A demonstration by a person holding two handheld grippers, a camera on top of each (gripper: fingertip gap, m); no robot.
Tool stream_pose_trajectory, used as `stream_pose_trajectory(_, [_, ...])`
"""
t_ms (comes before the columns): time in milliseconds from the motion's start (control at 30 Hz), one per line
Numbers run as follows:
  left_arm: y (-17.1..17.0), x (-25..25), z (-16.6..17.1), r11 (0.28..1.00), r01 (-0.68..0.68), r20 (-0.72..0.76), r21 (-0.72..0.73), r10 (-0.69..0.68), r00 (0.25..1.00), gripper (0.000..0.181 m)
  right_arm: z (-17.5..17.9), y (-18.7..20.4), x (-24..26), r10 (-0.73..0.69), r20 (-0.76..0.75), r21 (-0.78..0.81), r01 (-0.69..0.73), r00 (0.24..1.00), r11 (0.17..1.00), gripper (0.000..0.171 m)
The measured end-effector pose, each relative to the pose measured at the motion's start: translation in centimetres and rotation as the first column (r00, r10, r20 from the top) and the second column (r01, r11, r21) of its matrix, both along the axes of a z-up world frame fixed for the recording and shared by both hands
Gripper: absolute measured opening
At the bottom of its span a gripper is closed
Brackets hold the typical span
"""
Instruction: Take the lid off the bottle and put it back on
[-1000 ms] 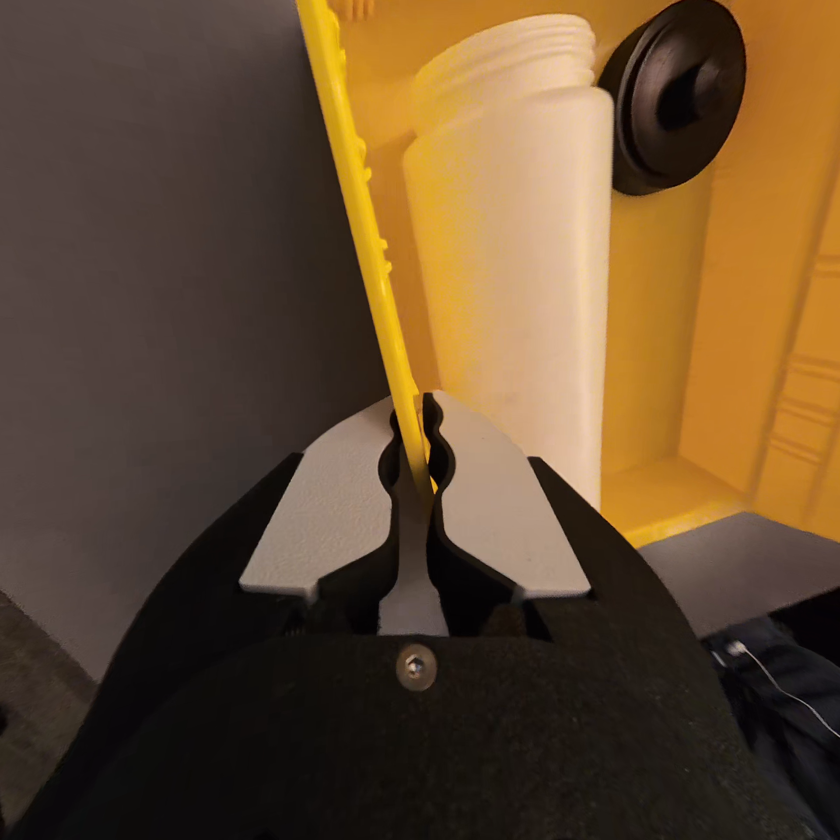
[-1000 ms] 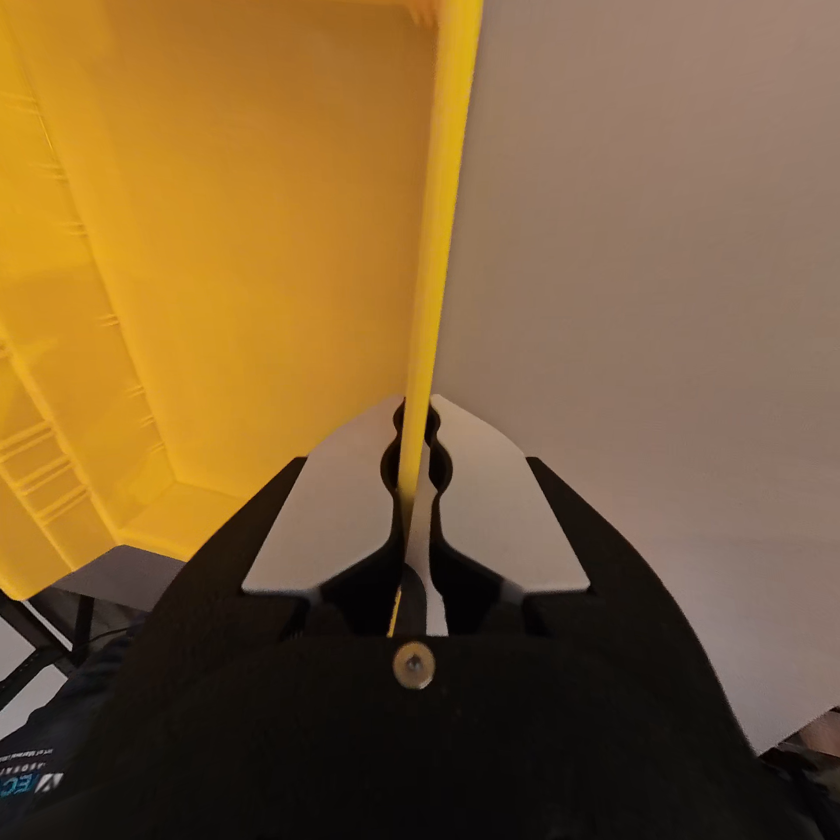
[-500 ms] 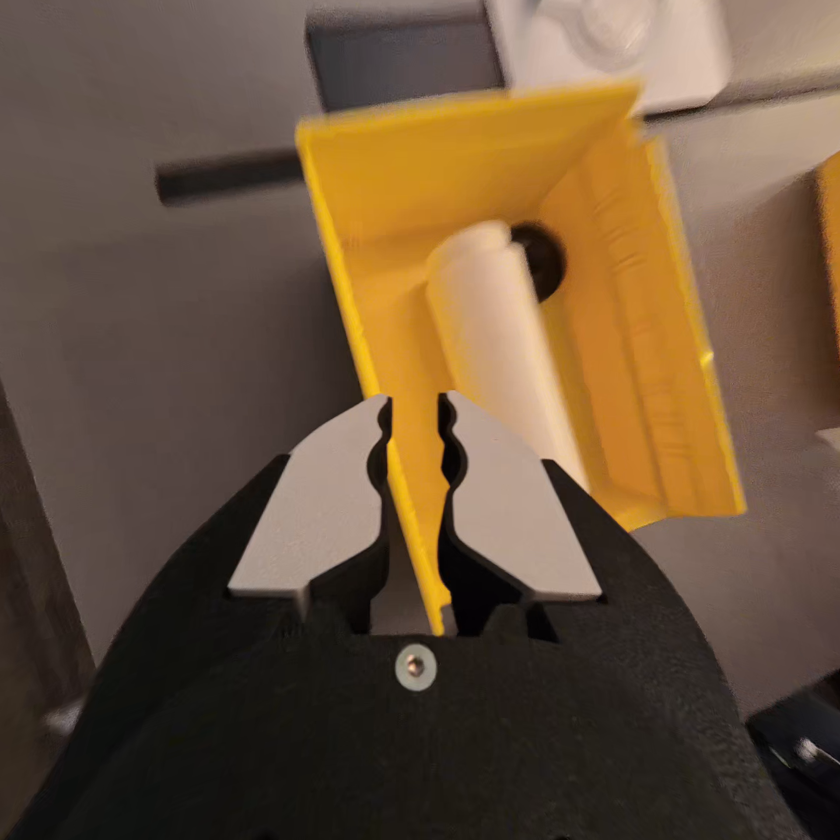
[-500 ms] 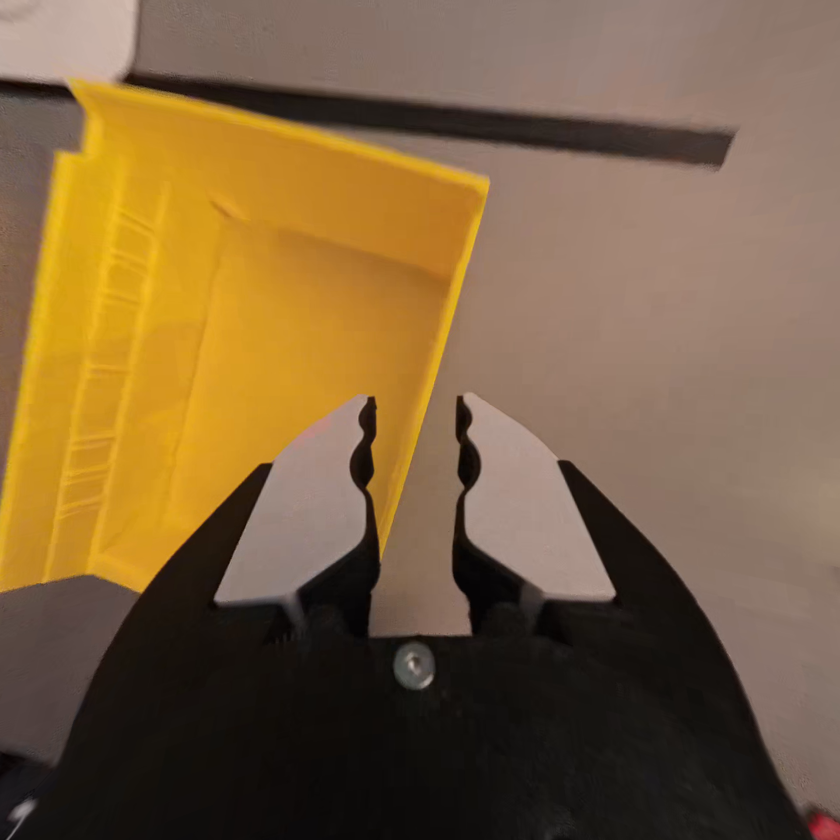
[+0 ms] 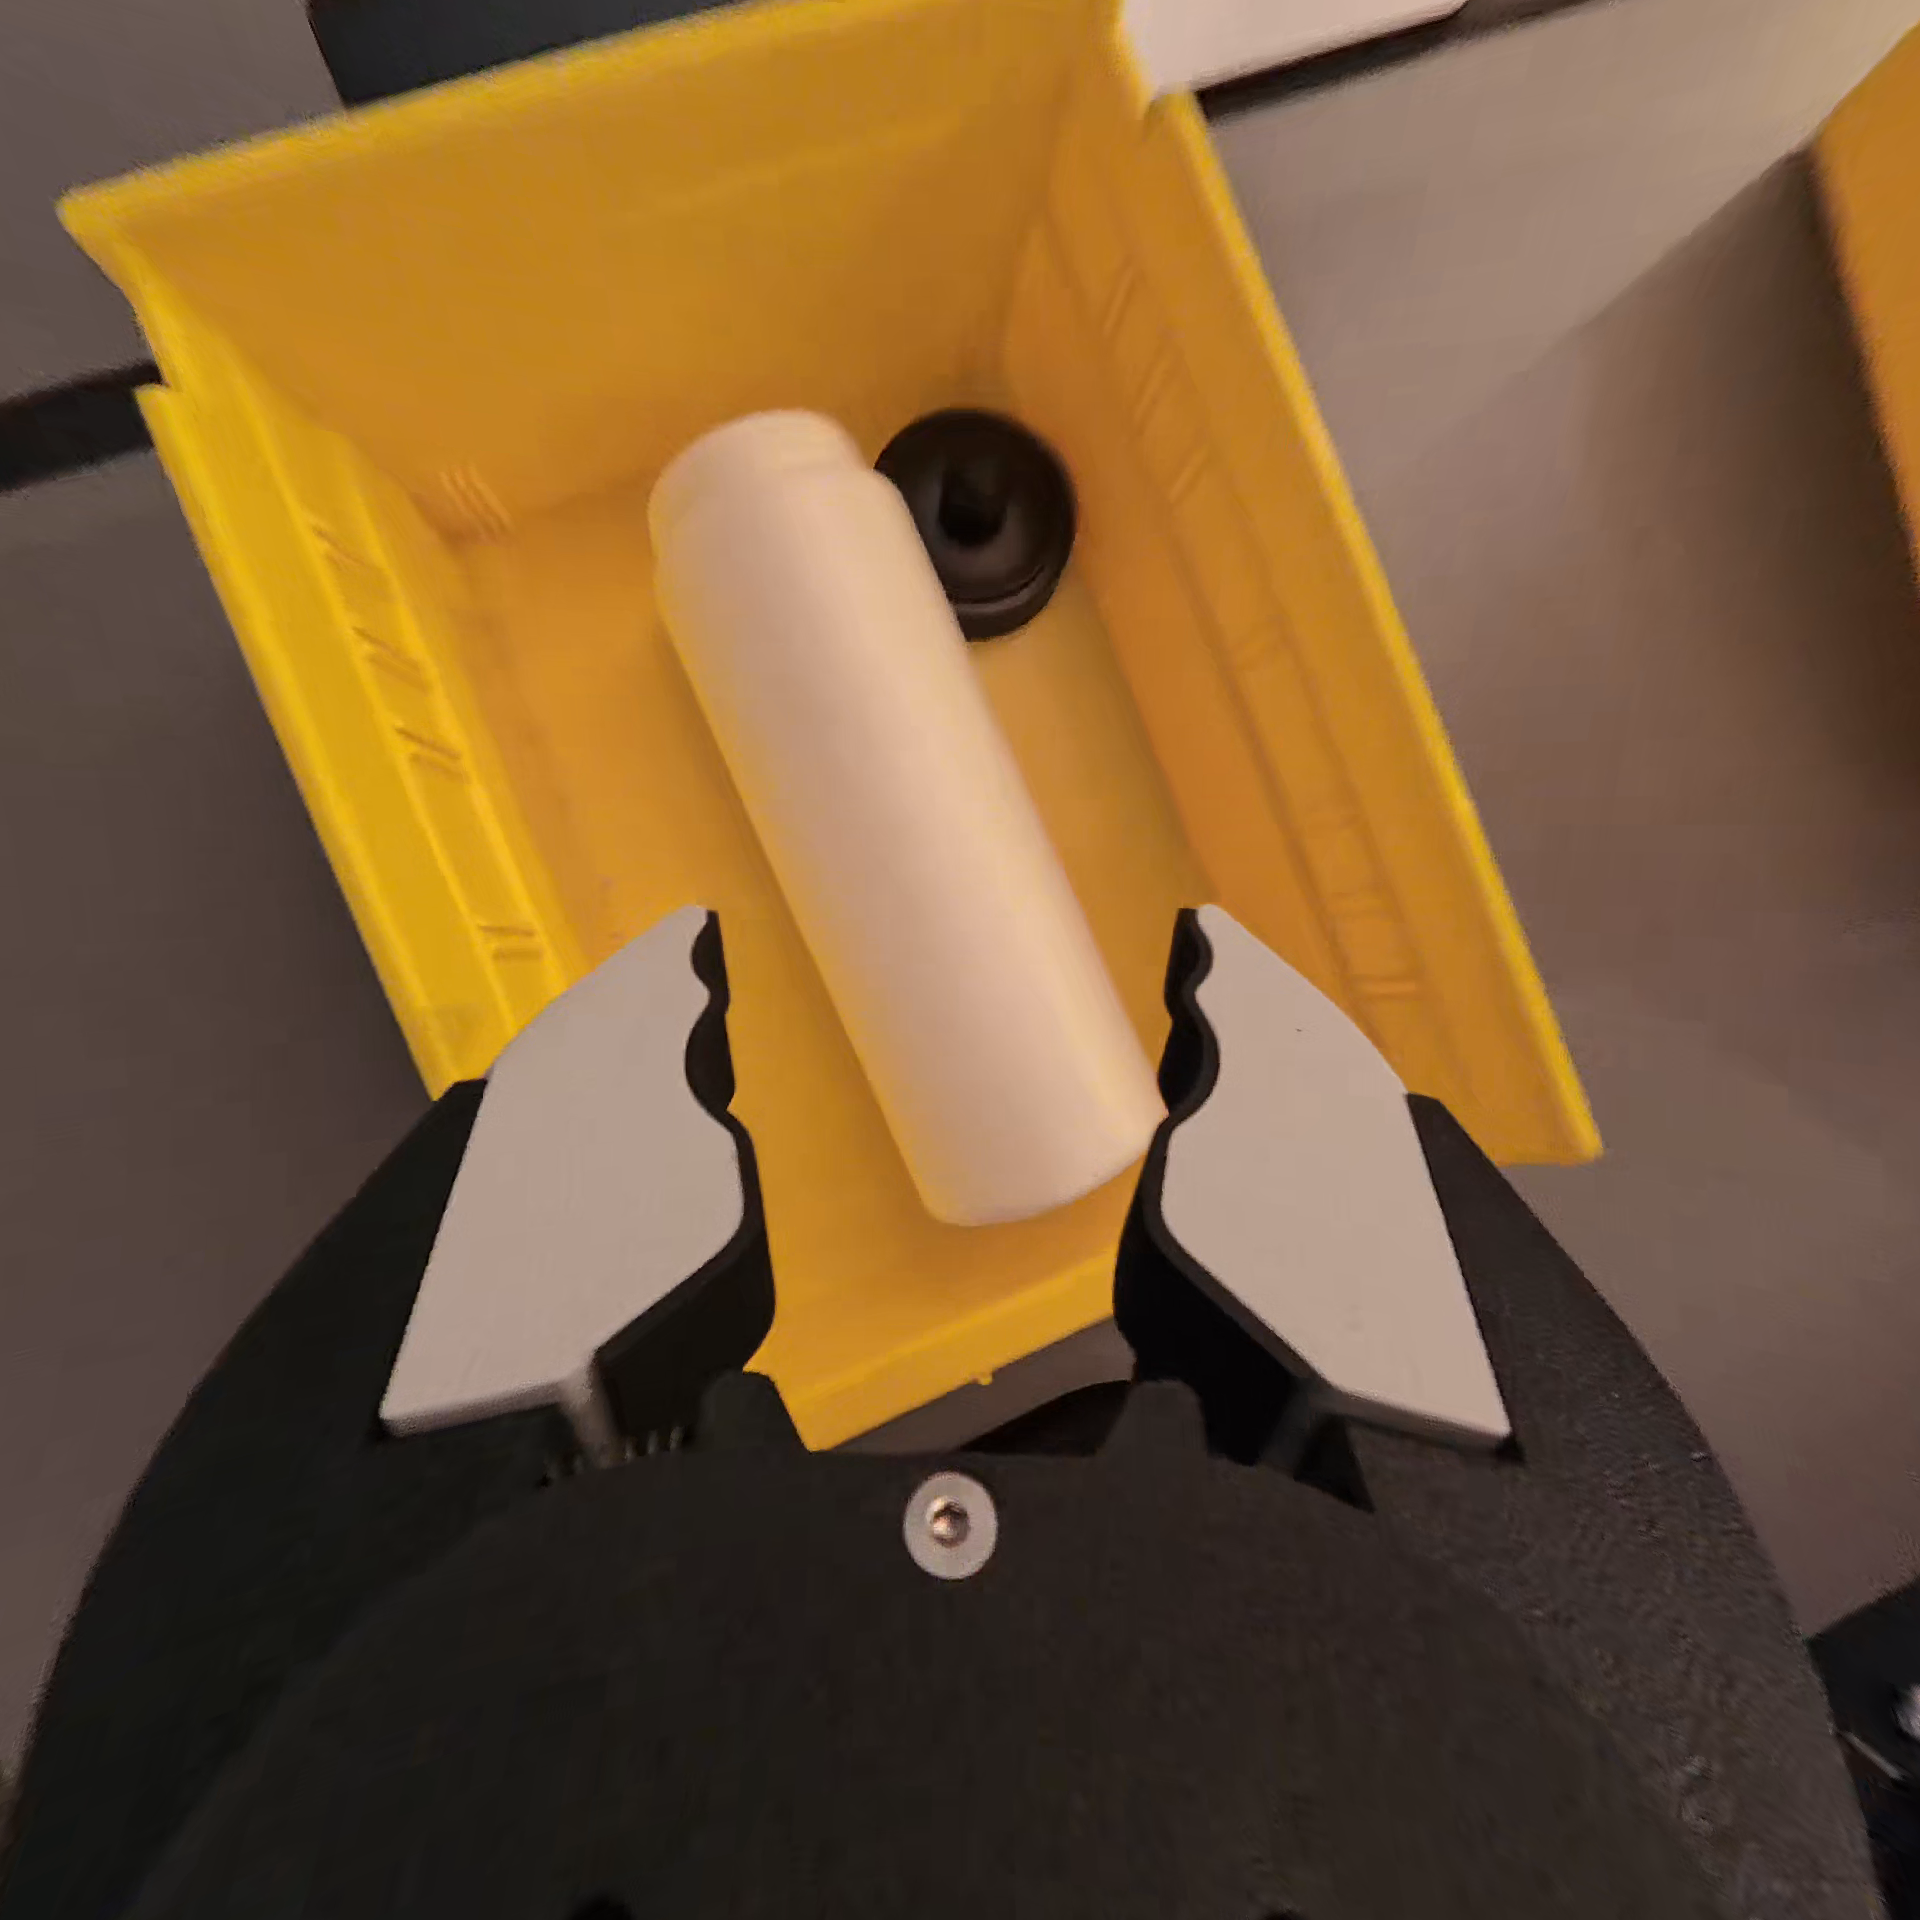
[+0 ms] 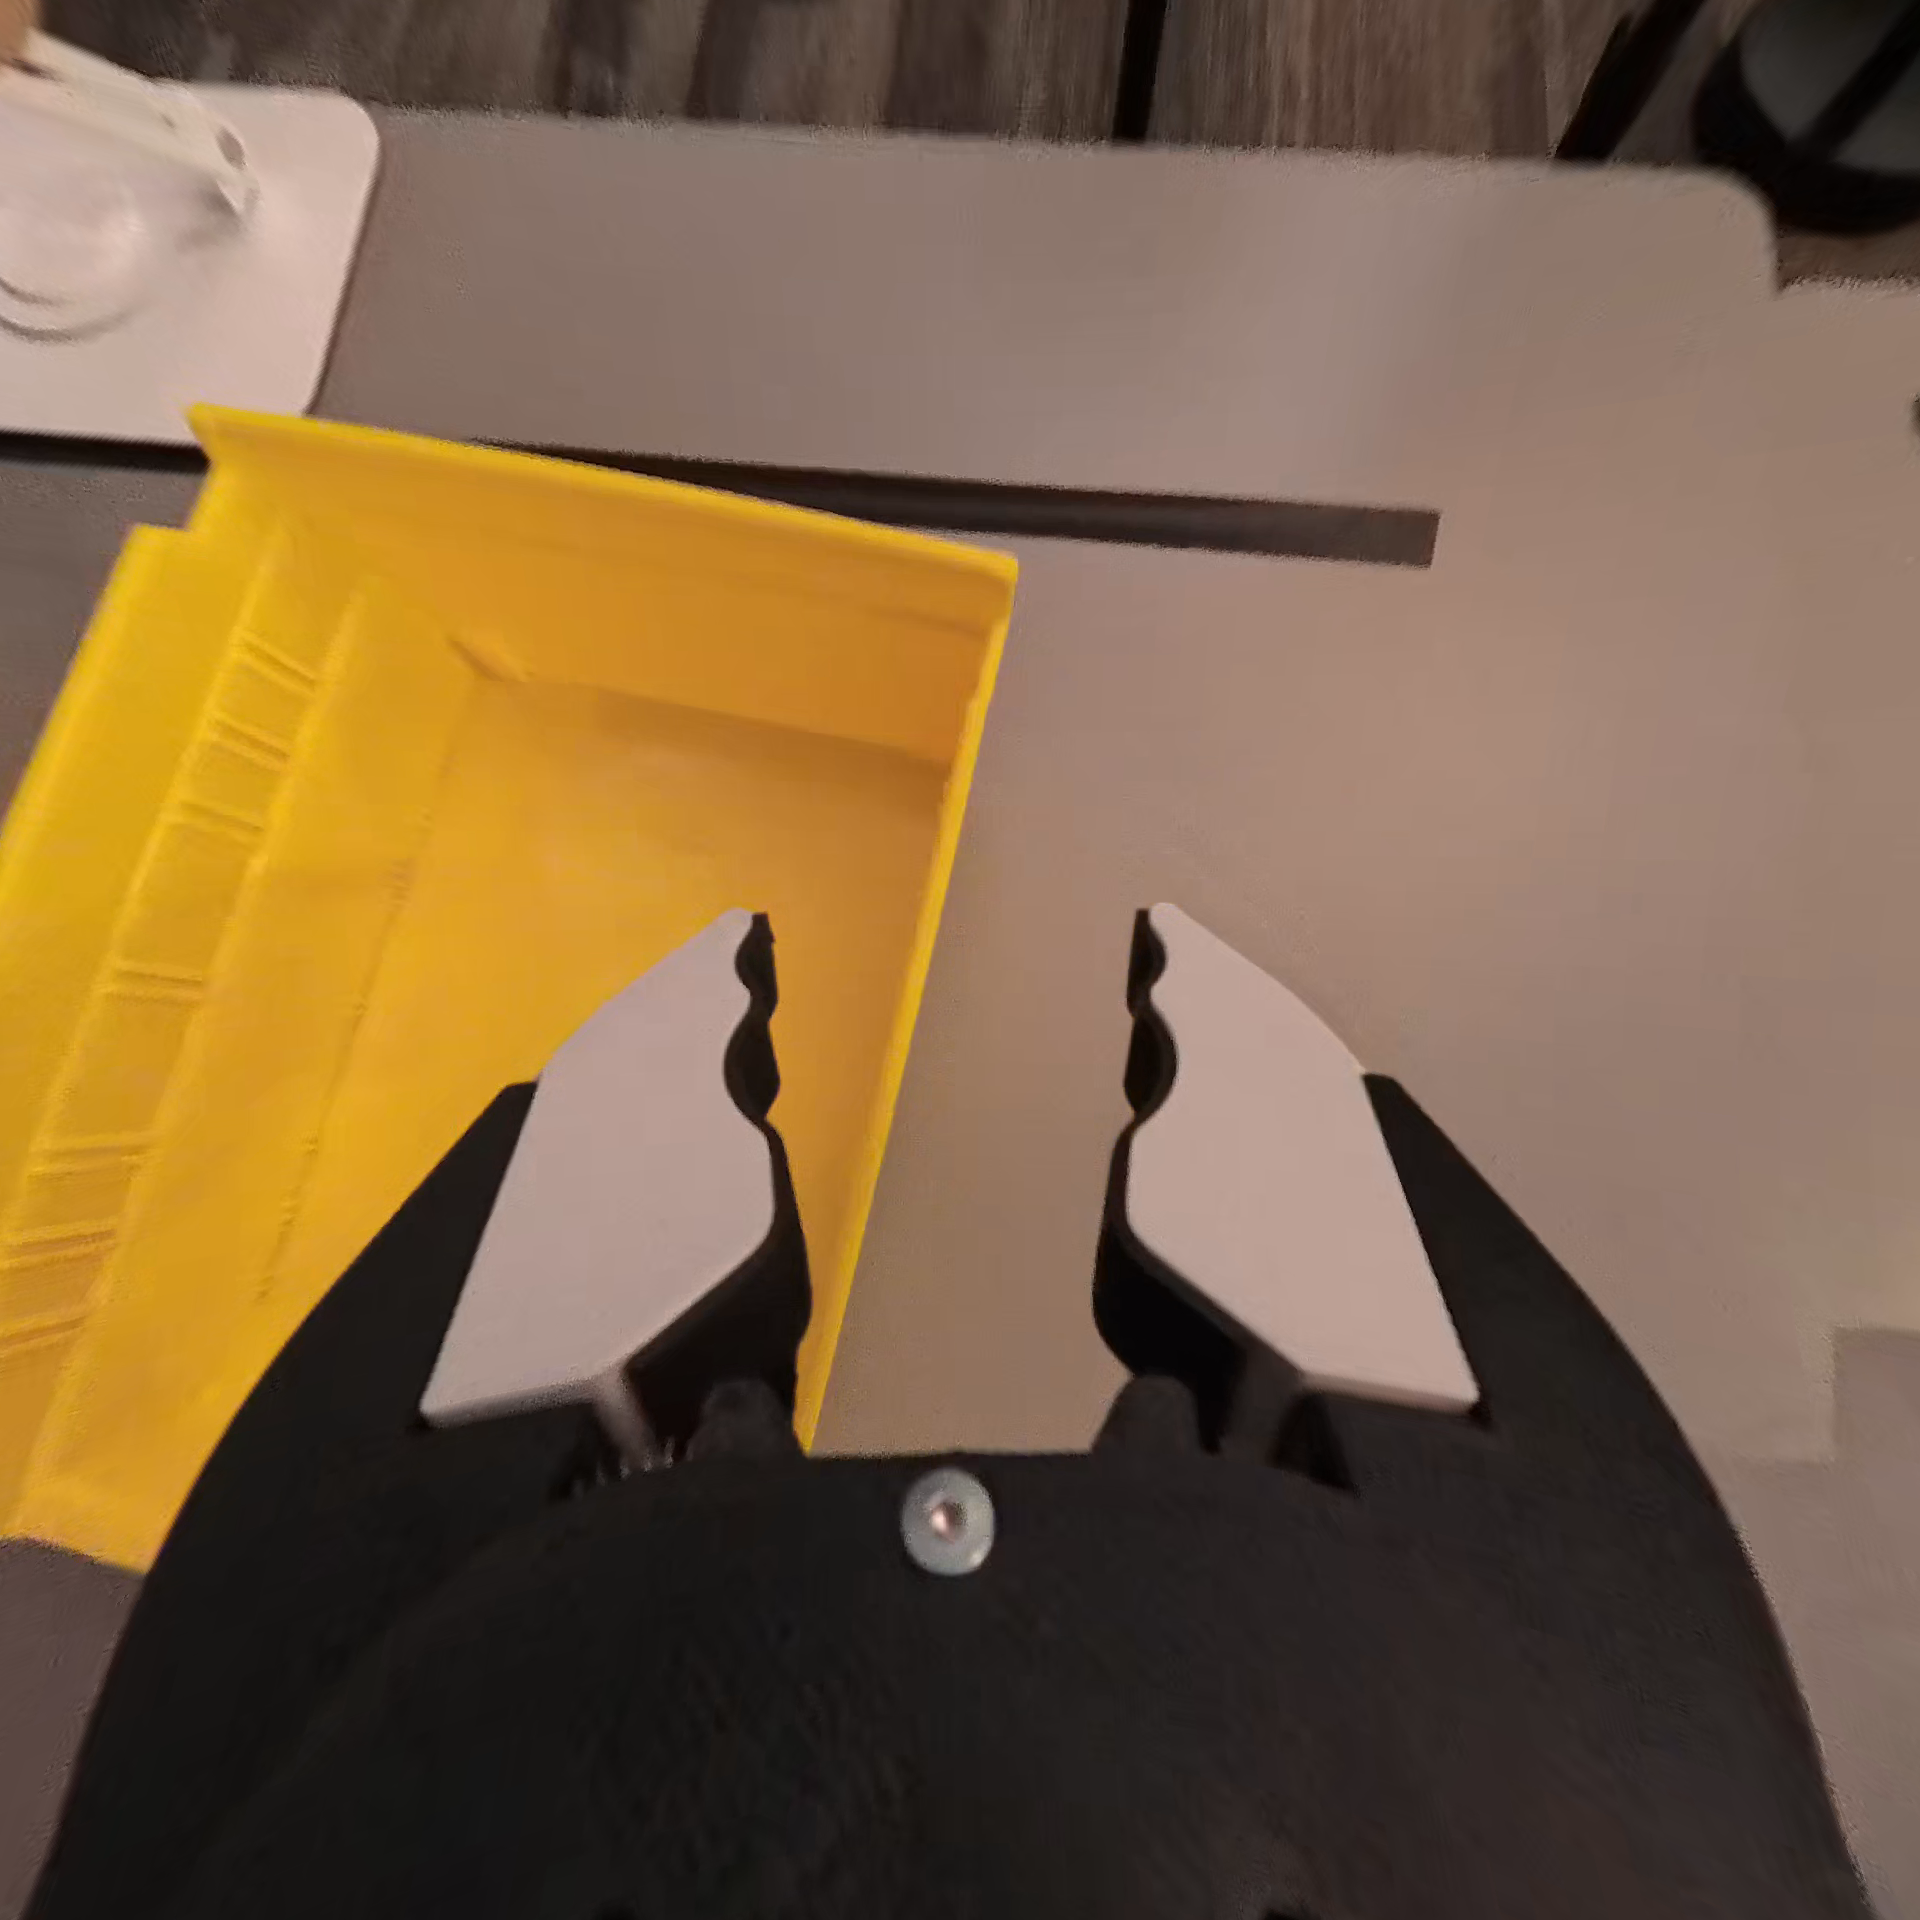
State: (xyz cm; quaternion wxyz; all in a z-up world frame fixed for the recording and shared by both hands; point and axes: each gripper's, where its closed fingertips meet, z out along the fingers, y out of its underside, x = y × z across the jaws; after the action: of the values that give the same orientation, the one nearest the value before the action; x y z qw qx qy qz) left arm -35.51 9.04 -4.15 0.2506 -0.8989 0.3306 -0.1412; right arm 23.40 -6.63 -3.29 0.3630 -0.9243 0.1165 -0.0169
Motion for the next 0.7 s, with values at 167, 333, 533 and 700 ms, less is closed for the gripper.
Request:
stream_pose_trajectory(167, [-0.4, 1.7, -3.5, 0.99, 0.003, -0.139, -0.143, -0.023, 0.99, 0.099, -6.1, -1.1, -2.5, 0.077, -0.215, -0.239, -0.129, 0.974, 0.963, 0.046])
stream_pose_trajectory(333, [0.0, 2.1, -5.5, 0.985, -0.008, -0.318, -0.171, -0.048, 0.947, 0.095, -8.3, -1.2, -2.5, -0.002, -0.358, -0.284, -0.107, 0.934, 0.953, 0.012])
stream_pose_trajectory(533, [0.9, 0.2, -7.2, 0.98, -0.083, -0.49, -0.182, -0.017, 0.871, 0.093, -8.2, -1.5, -0.7, -0.016, -0.307, -0.274, -0.072, 0.951, 0.959, 0.009])
stream_pose_trajectory(700, [1.4, -1.9, -8.7, 0.957, -0.178, -0.523, -0.23, 0.033, 0.852, 0.097, -7.7, -1.0, -1.4, 0.016, -0.343, -0.219, -0.097, 0.939, 0.971, 0.026])
